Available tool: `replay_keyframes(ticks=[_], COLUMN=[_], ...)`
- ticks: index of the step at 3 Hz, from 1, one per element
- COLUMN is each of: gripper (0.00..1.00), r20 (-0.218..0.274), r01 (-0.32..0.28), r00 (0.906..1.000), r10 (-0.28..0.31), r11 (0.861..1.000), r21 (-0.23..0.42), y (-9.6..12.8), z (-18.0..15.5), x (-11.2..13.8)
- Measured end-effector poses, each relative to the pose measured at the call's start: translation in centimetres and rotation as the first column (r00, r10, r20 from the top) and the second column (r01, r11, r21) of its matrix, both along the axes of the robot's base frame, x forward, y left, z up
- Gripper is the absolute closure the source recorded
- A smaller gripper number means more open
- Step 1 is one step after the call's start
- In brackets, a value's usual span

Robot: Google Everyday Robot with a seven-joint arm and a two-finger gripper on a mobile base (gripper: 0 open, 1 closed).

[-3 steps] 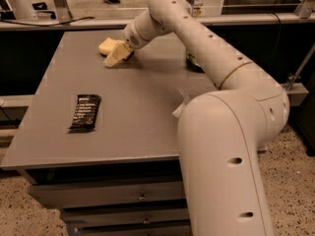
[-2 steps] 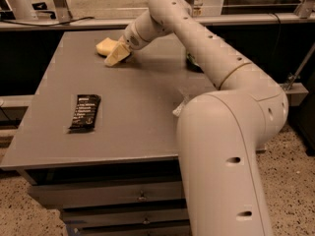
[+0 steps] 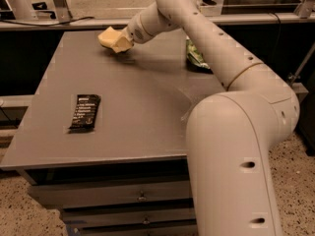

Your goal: Pick sponge

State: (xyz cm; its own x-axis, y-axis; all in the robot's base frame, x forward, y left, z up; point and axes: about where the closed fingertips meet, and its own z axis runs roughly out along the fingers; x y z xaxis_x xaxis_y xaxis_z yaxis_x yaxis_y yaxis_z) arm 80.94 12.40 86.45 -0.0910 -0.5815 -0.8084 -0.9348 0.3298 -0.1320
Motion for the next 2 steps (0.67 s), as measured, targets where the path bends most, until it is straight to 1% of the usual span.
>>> replay_keyframes(ticks=[1, 2], gripper=[1.0, 1.0], r20=[0.055, 0.11], r01=[-0.015, -0.052], r00=[0.9984, 0.9934], r10=[0.011, 0.034], r11=[0.997, 0.985], r21=[0.073, 0.162], y=[-0.7, -1.3], z=[4.2, 8.6], x=[-0.9, -2.3])
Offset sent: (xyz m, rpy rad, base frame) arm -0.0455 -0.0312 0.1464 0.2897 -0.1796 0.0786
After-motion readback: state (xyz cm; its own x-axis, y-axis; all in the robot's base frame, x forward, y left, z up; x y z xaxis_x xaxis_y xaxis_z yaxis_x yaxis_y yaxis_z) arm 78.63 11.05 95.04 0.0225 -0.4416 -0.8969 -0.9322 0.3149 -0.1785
